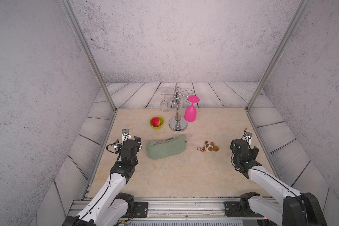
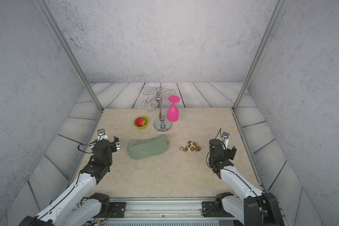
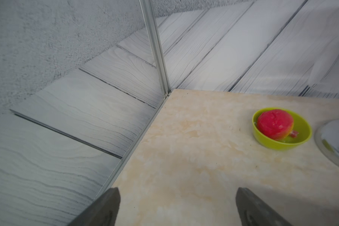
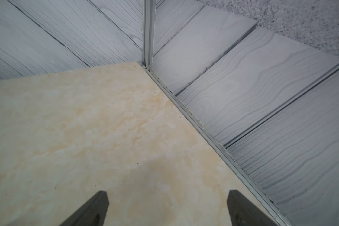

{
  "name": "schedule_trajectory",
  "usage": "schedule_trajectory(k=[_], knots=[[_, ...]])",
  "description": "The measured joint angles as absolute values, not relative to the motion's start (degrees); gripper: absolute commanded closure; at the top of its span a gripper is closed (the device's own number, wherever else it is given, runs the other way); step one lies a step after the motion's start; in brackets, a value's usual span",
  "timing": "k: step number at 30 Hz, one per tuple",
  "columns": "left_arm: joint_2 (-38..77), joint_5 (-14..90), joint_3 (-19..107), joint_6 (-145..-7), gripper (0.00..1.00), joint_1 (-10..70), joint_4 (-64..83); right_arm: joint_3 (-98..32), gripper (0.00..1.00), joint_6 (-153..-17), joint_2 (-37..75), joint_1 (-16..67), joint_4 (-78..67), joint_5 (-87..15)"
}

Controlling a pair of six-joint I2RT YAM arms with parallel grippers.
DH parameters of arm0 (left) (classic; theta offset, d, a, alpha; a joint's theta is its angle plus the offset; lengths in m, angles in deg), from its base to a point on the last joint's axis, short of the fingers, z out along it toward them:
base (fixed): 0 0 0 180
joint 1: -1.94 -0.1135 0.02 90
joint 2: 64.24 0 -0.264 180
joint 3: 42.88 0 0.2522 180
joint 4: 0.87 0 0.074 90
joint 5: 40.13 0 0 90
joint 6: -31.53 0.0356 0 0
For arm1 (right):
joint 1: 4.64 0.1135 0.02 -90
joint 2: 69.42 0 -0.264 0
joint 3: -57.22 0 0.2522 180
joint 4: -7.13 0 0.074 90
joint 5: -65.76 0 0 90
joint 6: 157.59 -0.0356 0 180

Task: Remove the decoration from the bag
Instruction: Reset both arms

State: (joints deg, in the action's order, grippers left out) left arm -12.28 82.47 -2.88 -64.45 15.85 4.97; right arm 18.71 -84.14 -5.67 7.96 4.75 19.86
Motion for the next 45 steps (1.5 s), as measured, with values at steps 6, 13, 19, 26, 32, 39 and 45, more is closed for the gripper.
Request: schedule_trajectory(k=[6, 13, 19, 26, 32, 39, 45], knots=[[-5.0, 79.56, -3.84, -63.27, 0.02, 12.4, 2.45, 20.7, 0.01, -81.34, 1.57, 6.91, 14.98, 19.33], [0.75, 74.36, -4.89, -62.28, 0.02, 9.14, -4.43, 22.01, 0.01, -79.14, 5.28, 3.2, 26.52, 13.91], [3.22, 69.57, -7.78, -61.54, 0.02, 4.57, -11.34, 22.84, 0.01, -76.86, 13.87, -0.54, 37.1, 5.67], [8.99, 62.8, -7.73, -62.54, 0.01, 2.67, -20.85, 20.63, 0.01, -74.33, 19.12, -1.13, 39.11, -2.98], [21.34, 56.57, -7.52, -60.97, 0.01, 2.54, -32.23, 19.8, 0.01, -73.76, 19.27, -1.53, 39.52, -5.12], [24.2, 49.99, -3.43, -59.77, 0.02, 1.07, -30.46, 19.36, 0.01, -73.54, 19.23, -1.61, 38.37, -5.8], [24.18, 48.5, -2.4, -59.75, 0.02, 0.51, -29.76, 19.3, 0.01, -73.54, 19.23, -1.61, 37.64, -5.91]])
